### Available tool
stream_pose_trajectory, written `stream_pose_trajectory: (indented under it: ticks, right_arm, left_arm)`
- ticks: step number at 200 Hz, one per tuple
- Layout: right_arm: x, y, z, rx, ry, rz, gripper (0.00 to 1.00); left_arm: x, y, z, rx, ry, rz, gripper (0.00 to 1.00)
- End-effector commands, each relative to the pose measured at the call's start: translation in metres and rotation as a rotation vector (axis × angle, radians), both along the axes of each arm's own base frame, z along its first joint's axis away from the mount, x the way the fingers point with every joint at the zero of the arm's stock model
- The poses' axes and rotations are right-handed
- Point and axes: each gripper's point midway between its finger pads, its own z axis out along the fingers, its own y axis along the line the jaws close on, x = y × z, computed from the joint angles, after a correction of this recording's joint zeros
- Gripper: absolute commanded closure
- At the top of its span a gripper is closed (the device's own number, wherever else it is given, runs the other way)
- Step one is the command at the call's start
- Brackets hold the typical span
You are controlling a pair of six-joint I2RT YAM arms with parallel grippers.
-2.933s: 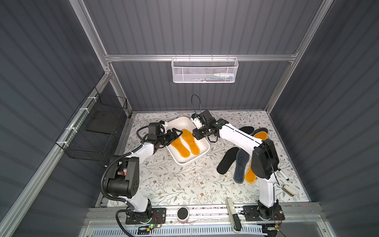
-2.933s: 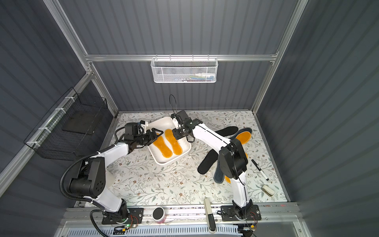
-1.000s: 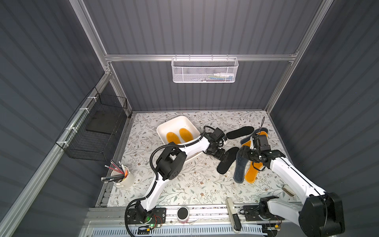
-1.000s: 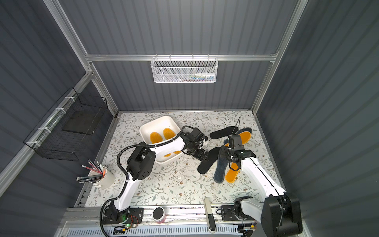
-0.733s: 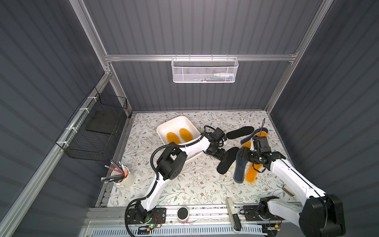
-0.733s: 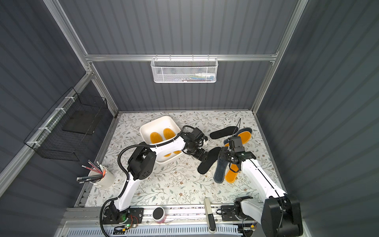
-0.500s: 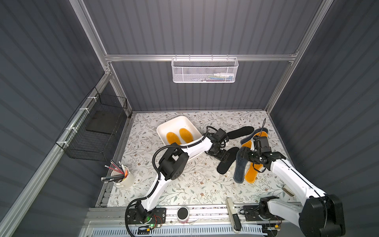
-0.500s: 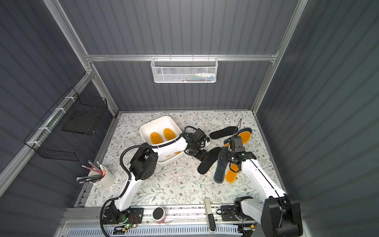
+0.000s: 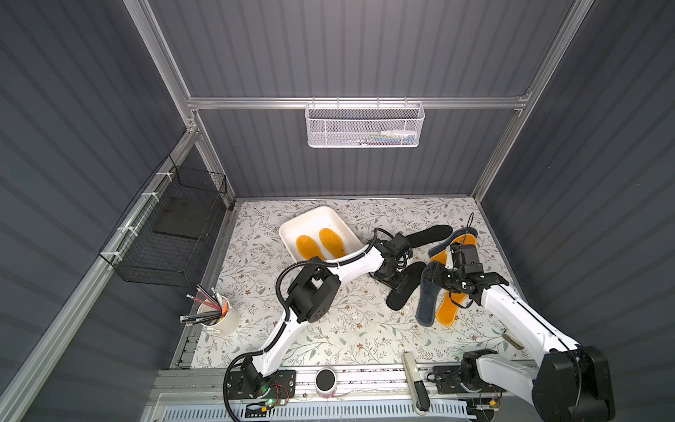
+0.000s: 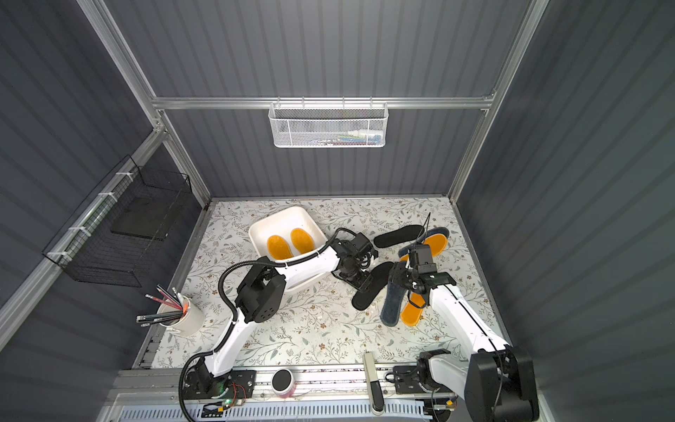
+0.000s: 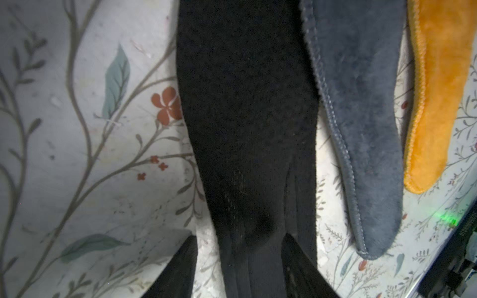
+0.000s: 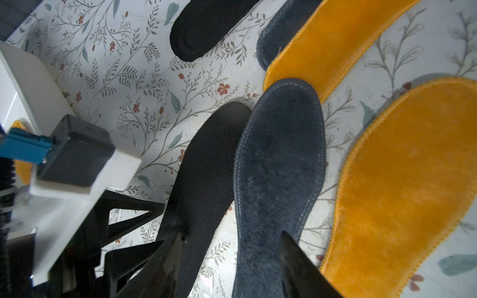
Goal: Put the insoles into the storage box
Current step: Pick up the insole from the center of the board.
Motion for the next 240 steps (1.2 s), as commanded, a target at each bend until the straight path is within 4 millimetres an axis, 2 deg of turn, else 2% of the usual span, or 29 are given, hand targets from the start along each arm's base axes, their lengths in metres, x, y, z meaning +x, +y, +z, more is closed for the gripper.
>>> stream_pose_trajectory:
  ticks: [1, 52, 147, 213, 240]
  right_arm:
    - [0.001, 0.002, 0.001, 0.021, -0.016, 0.001, 0.4]
    - [0.003, 0.003, 0.002, 0.027, -0.022, 0.0, 0.4]
    - [0.004, 0.003, 0.001, 0.028, -0.026, 0.002, 0.4]
    - [0.004, 0.002, -0.001, 0.028, -0.026, -0.002, 0.39]
    - [0.003, 0.001, -0.003, 0.027, -0.025, -0.005, 0.4]
  left_arm:
    - [-0.012, 0.016, -0.029, 0.116, 0.041, -0.016, 0.51]
    - [-0.012, 0.029, -0.042, 0.198, 0.035, -0.013, 0.6]
    - [-0.021, 0.036, -0.062, 0.282, 0.053, -0.041, 0.74]
    - [-0.02, 0.038, -0.065, 0.298, 0.052, -0.041, 0.84]
    - [-0.02, 0.038, -0.066, 0.298, 0.051, -0.042, 0.92]
